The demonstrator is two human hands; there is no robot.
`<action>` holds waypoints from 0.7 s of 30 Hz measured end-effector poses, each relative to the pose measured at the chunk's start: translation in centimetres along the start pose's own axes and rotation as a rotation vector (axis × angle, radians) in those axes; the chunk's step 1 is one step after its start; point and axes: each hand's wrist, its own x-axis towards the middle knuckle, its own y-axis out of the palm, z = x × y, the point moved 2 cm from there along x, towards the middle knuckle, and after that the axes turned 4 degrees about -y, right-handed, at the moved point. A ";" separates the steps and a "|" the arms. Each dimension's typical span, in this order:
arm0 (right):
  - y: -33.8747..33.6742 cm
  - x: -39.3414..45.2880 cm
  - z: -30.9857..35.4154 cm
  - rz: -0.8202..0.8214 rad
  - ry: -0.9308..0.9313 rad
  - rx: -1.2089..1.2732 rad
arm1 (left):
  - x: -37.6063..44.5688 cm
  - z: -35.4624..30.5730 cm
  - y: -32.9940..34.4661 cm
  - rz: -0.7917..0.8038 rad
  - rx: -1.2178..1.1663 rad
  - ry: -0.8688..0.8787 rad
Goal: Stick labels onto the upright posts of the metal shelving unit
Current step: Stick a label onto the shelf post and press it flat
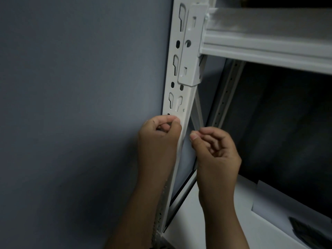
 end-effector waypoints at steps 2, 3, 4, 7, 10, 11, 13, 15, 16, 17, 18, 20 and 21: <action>0.0 0.0 0.0 -0.001 -0.002 0.002 | 0.1 0.1 0.1 -0.016 0.048 0.043; 0.0 0.0 -0.1 0.000 -0.005 0.003 | 0.2 0.2 0.1 -0.029 0.081 0.073; 0.1 0.0 -0.1 0.000 -0.007 0.006 | 0.2 0.2 0.1 -0.044 0.110 0.104; 0.2 0.1 -0.1 -0.004 -0.011 0.020 | 0.1 0.1 0.2 -0.078 0.162 0.182; 0.2 0.0 -0.1 -0.006 -0.016 0.021 | -0.1 -0.1 0.2 -0.092 0.266 0.266; 0.2 0.0 -0.1 -0.003 -0.015 0.018 | -0.1 -0.1 0.2 -0.091 0.288 0.294; 0.2 0.0 -0.1 -0.001 -0.013 0.010 | 0.1 0.0 0.2 -0.087 0.300 0.334; 0.3 -0.1 -0.1 -0.008 -0.012 0.013 | 0.2 0.1 0.2 -0.085 0.314 0.345; 0.3 -0.1 -0.1 -0.010 -0.013 0.013 | 0.2 0.1 0.2 -0.083 0.320 0.352; 0.3 -0.1 -0.1 -0.009 -0.014 0.010 | 0.2 0.1 0.1 -0.079 0.325 0.359; 0.4 -0.1 -0.1 -0.006 -0.015 0.005 | 0.2 0.0 0.1 -0.073 0.327 0.361; 0.4 -0.1 -0.1 -0.005 -0.014 0.003 | 0.1 0.0 0.0 -0.060 0.326 0.361; 0.4 -0.1 -0.1 -0.007 -0.012 0.007 | 0.2 0.0 0.0 -0.057 0.327 0.359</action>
